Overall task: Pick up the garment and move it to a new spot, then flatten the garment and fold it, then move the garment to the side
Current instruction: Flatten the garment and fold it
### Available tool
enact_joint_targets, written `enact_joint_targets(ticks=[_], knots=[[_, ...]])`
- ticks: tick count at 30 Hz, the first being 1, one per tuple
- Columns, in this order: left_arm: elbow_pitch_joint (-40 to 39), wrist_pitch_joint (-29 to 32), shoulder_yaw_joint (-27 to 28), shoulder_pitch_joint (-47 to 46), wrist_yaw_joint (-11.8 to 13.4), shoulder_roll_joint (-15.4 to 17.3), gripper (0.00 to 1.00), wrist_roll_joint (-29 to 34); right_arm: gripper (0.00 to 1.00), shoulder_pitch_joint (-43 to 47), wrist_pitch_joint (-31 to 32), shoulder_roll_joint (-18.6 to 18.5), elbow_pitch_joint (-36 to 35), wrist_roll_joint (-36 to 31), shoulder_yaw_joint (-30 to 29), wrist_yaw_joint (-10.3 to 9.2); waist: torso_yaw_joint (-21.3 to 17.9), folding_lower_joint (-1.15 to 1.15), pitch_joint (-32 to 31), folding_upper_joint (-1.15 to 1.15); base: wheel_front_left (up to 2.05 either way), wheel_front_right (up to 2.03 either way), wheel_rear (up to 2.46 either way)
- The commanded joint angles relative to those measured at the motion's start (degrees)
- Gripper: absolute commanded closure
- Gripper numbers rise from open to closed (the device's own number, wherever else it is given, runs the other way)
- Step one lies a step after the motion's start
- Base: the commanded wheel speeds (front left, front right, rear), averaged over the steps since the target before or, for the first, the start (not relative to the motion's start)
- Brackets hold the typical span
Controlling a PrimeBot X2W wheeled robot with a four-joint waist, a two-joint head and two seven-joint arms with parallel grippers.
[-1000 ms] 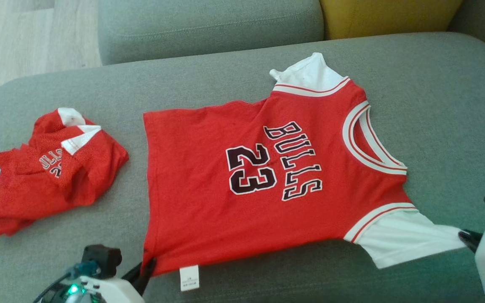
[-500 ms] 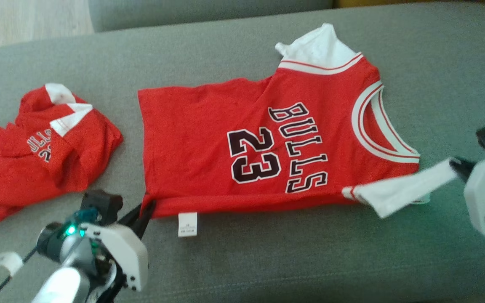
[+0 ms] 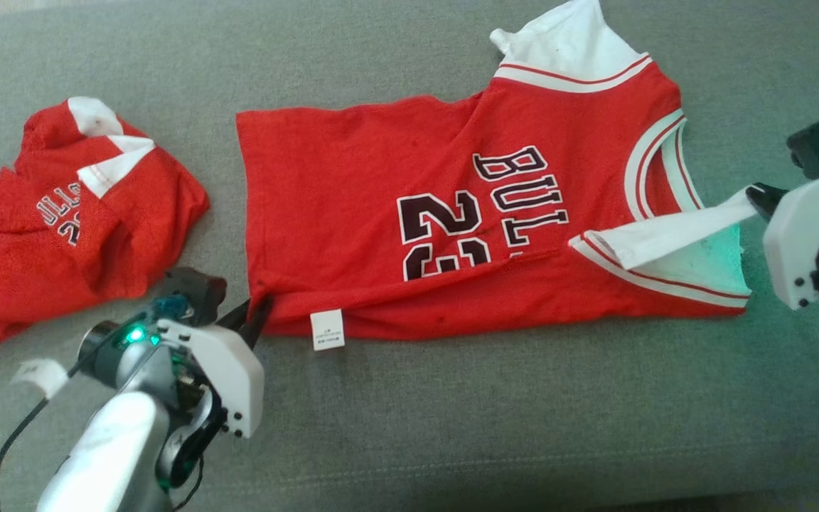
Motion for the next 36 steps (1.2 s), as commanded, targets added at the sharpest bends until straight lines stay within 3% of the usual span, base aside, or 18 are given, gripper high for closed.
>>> enact_joint_targets(ticks=[1,15,17,18,20,21,22,23,30,36], knots=[[-0.9,-0.7,2.0,-3.8,-0.4,0.7,1.0,0.7,1.0,-2.2,-1.3,-0.7,-0.1,0.3,0.9,-0.05,0.2,0.0,0.5,0.0,0.0,0.0,0.0],[4.2,-3.0,1.2,-9.6,-0.4,-0.7,1.0,1.3,1.0,-9.7,-10.9,1.7,10.8,0.7,8.0,-0.05,0.3,0.0,3.0,0.0,0.0,0.0,0.0],[5.0,-3.8,1.4,-10.1,0.2,-1.2,0.2,1.5,1.0,-10.5,-12.5,2.3,12.4,0.6,8.7,-0.05,0.2,0.0,3.1,0.0,0.0,0.0,0.0],[5.5,-4.1,1.5,-10.3,0.5,-1.4,0.0,1.5,1.0,-10.9,-13.6,2.5,13.2,0.5,8.9,-0.05,0.2,0.0,3.1,0.0,0.0,0.0,0.0],[6.4,-4.6,1.5,-10.7,1.0,-2.0,0.0,1.3,1.0,-11.5,-15.5,3.2,15.0,0.3,9.1,-0.05,0.2,0.0,3.1,0.0,0.0,0.0,0.0],[6.8,-5.0,1.6,-10.8,1.3,-2.3,0.0,1.2,0.9,-11.8,-16.4,3.6,15.9,0.3,9.0,-0.05,0.2,0.0,3.0,0.0,0.0,0.0,0.0],[7.0,-5.6,1.8,-11.0,1.6,-2.6,0.0,1.2,0.11,-12.0,-17.5,3.9,16.7,0.2,8.8,-0.05,0.2,0.0,2.9,0.0,0.0,0.0,0.0],[7.3,-6.4,2.1,-11.1,2.0,-3.0,0.0,1.0,0.0,-12.3,-18.8,4.3,17.8,-0.1,8.1,-0.05,0.2,0.0,2.7,0.0,0.0,0.0,0.0],[8.1,-15.4,5.5,-10.4,5.8,-6.5,0.0,-0.9,0.0,-11.7,-28.2,7.9,24.4,-3.6,2.9,-0.05,0.4,0.0,0.3,0.0,0.0,0.0,0.0],[7.7,-25.5,9.3,-6.3,8.1,-10.4,0.0,-4.3,0.0,-6.2,-37.6,12.4,24.6,-5.0,-4.4,-0.05,0.1,0.0,-2.9,0.0,0.0,0.0,0.0]])
